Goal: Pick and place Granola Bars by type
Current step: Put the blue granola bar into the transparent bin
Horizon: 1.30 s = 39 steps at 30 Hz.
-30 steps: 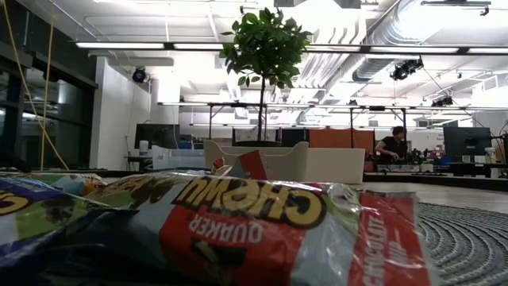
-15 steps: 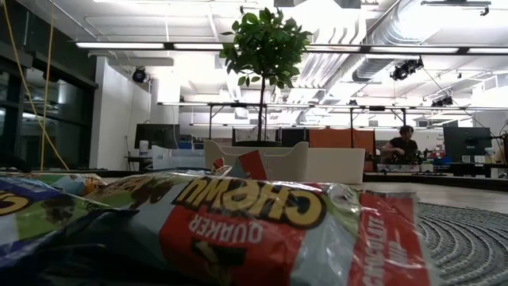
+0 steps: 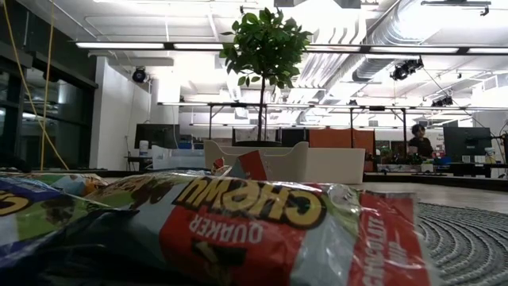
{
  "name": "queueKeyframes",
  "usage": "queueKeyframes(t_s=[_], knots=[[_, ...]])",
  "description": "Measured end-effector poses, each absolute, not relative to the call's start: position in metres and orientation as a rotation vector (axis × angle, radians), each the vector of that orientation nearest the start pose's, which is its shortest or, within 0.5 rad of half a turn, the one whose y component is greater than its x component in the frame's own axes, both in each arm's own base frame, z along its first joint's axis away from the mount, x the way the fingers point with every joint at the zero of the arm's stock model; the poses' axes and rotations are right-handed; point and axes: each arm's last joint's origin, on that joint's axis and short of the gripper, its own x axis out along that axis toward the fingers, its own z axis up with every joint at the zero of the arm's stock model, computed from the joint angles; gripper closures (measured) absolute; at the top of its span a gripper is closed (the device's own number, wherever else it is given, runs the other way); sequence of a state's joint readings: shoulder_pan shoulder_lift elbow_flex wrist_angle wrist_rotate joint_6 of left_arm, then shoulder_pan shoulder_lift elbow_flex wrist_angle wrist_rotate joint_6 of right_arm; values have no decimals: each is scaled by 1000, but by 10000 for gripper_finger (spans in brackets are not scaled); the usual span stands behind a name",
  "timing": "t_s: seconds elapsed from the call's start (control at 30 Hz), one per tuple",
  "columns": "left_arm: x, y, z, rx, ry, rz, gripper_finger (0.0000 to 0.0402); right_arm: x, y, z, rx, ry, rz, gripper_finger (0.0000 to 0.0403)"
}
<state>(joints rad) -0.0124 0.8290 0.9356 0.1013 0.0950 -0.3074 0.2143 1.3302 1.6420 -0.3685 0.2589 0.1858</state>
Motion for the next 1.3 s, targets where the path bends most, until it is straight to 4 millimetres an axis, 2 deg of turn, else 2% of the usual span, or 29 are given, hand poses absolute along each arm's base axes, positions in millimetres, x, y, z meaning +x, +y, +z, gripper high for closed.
queueKeyframes(t_s=[0.17,0.33,0.4,0.6,0.77,0.93,1.3], knots=[[151,-1,401,-285,-138,4,363,228,57,456,247,17,-61,279],[144,5,396,-253,-103,204,363,203,61,406,348,-47,-55,369],[143,6,395,-232,-95,253,363,197,63,386,363,-70,-45,394],[150,25,386,-240,-33,433,363,186,71,329,457,-134,-56,401],[158,53,372,-254,60,608,363,181,76,295,535,-153,-63,402],[168,90,351,-287,215,706,363,177,81,282,569,-136,-61,402],[185,172,289,-423,520,682,363,176,84,280,562,-118,-39,403]])
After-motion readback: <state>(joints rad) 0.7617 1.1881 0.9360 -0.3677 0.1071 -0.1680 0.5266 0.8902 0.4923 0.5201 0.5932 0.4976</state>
